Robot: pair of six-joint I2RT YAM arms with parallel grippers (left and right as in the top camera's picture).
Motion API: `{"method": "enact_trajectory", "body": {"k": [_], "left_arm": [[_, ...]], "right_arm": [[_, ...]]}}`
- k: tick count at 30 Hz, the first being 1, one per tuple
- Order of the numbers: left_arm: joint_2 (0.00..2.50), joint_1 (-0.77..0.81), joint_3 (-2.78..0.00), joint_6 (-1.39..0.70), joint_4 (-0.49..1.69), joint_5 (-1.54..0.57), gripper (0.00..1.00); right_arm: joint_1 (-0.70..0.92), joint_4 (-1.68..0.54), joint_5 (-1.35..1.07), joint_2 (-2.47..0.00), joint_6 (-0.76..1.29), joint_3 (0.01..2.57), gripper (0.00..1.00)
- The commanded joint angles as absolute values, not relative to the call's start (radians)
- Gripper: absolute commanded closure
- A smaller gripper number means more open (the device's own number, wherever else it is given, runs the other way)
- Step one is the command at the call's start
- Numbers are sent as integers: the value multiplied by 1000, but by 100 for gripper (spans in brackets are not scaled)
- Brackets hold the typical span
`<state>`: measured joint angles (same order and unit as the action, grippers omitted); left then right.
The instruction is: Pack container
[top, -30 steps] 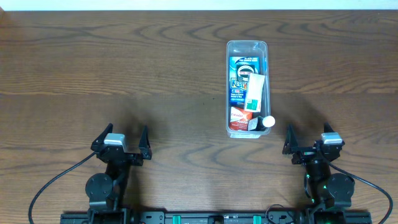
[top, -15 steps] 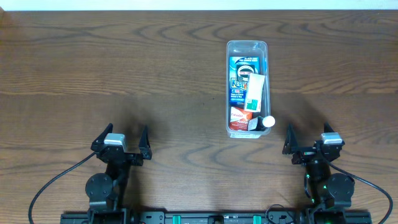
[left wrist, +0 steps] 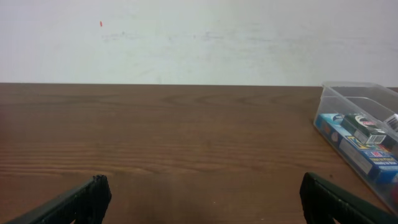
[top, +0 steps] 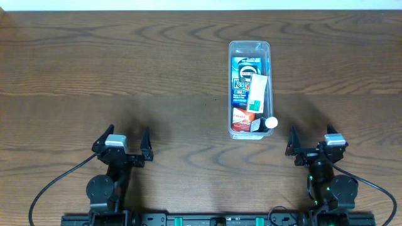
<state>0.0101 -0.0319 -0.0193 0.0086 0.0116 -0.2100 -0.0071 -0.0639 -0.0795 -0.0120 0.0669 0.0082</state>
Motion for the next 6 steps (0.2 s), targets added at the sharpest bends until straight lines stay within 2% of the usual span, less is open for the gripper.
{"method": "enact_trajectory", "body": {"k": [1,6], "left_arm": [[4,-36,-4,26,49,-221,2],[4,-36,-4,26,50,-221,2]], "right_arm": [[3,-67,-90,-5,54,5,1],[3,-67,-90,-5,54,5,1]]}}
